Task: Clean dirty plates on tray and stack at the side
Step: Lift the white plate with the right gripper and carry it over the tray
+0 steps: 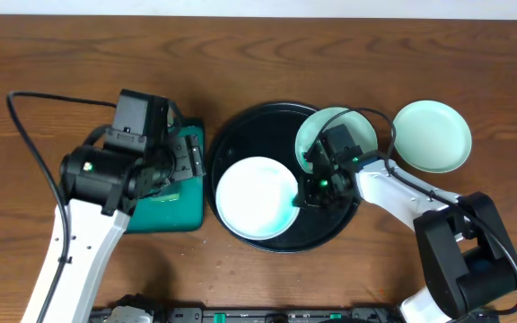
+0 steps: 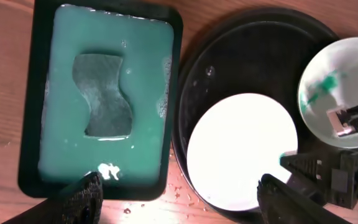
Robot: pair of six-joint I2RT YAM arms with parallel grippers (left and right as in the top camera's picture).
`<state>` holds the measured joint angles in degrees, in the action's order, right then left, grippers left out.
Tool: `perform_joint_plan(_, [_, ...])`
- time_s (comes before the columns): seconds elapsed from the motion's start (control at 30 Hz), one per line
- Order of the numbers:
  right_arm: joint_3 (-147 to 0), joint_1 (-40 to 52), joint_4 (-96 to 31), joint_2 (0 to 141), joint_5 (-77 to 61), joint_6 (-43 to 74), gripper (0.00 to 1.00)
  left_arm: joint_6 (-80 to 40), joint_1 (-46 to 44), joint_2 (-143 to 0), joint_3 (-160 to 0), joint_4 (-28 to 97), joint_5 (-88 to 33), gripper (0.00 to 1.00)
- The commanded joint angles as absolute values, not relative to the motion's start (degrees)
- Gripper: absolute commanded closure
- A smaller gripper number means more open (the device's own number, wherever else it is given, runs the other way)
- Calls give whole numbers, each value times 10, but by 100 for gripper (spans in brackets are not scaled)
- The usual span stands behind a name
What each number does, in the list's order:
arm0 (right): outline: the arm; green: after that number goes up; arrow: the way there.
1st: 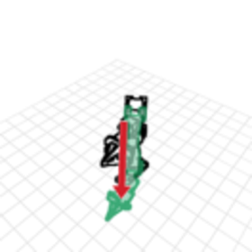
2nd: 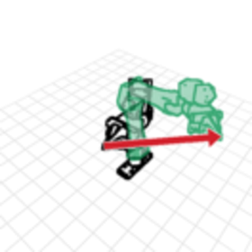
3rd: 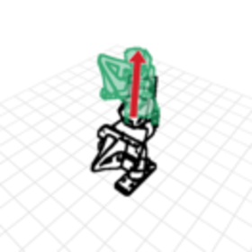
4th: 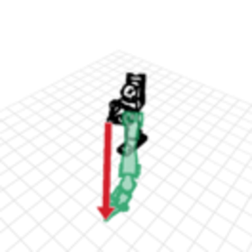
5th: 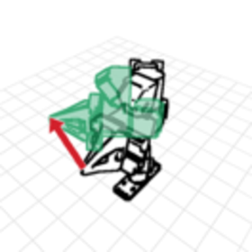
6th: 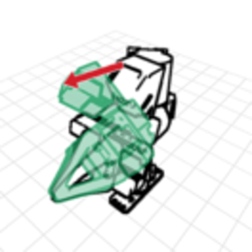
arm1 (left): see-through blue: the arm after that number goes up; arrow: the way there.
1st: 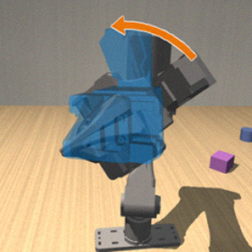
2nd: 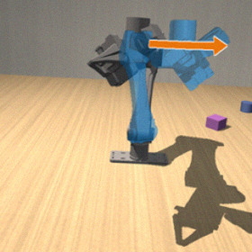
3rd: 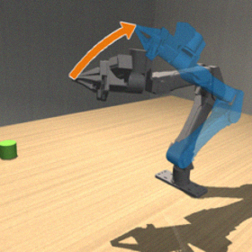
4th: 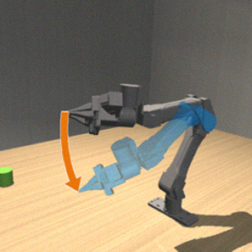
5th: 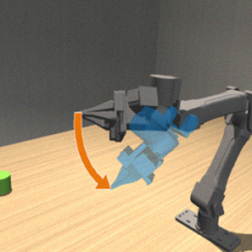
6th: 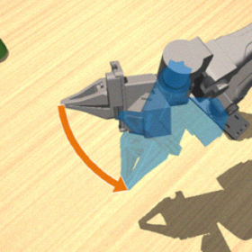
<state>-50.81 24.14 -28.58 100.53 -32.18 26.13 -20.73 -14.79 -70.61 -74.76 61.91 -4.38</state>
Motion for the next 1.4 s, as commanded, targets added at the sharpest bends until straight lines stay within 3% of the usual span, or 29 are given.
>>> perform_joint_plan(0.0, [-509, 246, -282, 1003, -424, 257, 99, -202, -149, -709, -754, 630, -43, 20])
perform_joint_plan(0.6, [-510, 124, -316, 841, -362, 256, 98, -202, -149, -719, -752, 634, -43, 20])
perform_joint_plan(0.97, [-520, 72, -550, 760, -145, 227, 98, -202, -149, -719, -752, 634, -43, 20])
perform_joint_plan(1.23, [-522, 72, -739, 762, -136, 211, 98, -202, -149, -719, -752, 634, -43, 20])
perform_joint_plan(1.37, [-522, 73, -772, 762, -201, 190, 98, -202, -149, -719, -752, 634, -43, 20])
